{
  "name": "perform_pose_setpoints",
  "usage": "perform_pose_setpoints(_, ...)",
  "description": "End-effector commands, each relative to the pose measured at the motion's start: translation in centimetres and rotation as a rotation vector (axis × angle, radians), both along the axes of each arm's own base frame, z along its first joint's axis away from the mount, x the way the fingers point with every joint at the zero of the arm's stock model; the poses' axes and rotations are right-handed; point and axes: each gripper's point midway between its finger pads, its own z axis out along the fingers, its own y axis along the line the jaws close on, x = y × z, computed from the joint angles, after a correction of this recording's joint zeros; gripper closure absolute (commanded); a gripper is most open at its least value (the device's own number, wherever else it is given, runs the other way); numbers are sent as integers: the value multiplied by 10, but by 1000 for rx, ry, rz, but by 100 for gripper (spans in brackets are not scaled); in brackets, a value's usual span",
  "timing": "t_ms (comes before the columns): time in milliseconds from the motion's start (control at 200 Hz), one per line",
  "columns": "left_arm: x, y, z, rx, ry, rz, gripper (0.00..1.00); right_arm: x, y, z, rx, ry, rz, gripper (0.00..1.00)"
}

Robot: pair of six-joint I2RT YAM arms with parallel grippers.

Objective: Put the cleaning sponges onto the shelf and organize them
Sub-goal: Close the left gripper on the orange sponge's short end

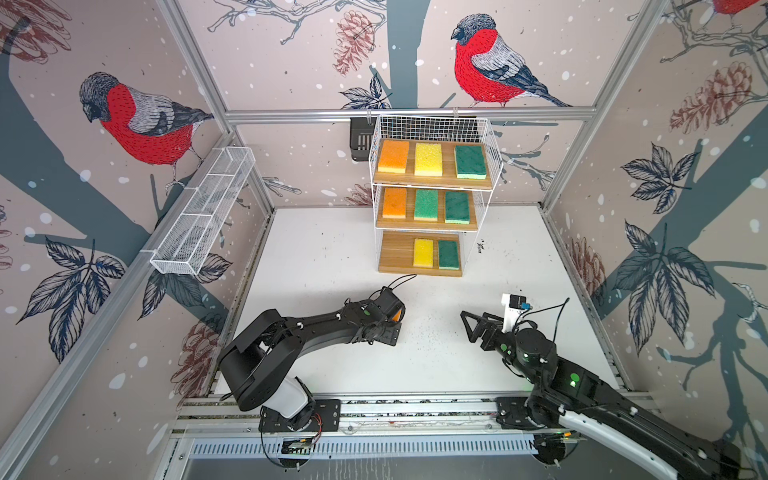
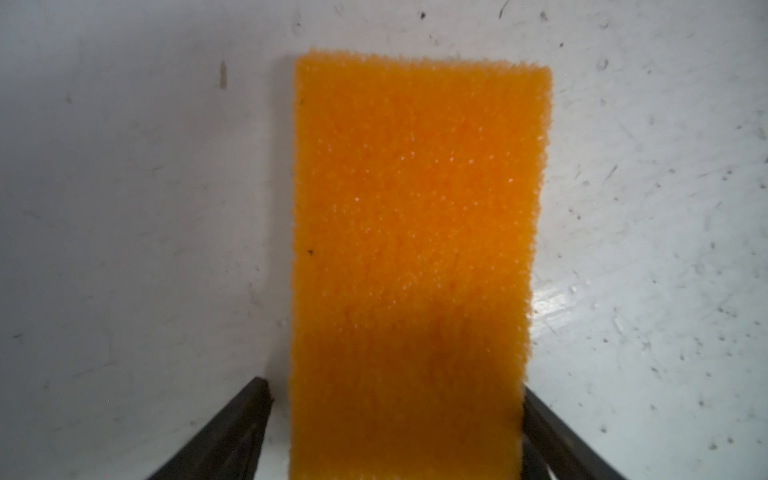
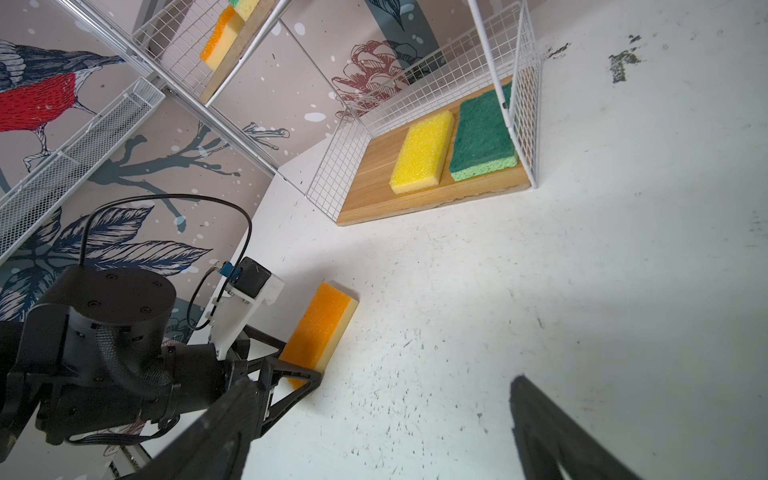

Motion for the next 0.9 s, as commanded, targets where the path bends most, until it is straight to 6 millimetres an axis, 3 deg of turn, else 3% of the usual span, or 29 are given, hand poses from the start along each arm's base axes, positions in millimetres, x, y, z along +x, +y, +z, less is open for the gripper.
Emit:
perform_pose_setpoints(0, -7, -5, -6, -34, 38, 0, 17, 1, -2, 0, 5, 2, -13, 5)
perform_pose_setpoints(290, -14, -7, -17, -36, 44, -2, 18, 1, -8, -5, -8, 24, -41, 5)
perform_pose_setpoints(500, -21, -6, -22, -46, 64, 9, 29, 2, -10, -12, -26, 47, -58, 5)
perform_pose_setpoints(685, -19, -6, -13, -90, 33, 47, 39, 7, -11, -17, -64, 72, -92, 5)
perform_pose_setpoints(896, -10, -10, 5, -144, -25, 93, 42, 17, -10, -18, -99, 81, -101, 2)
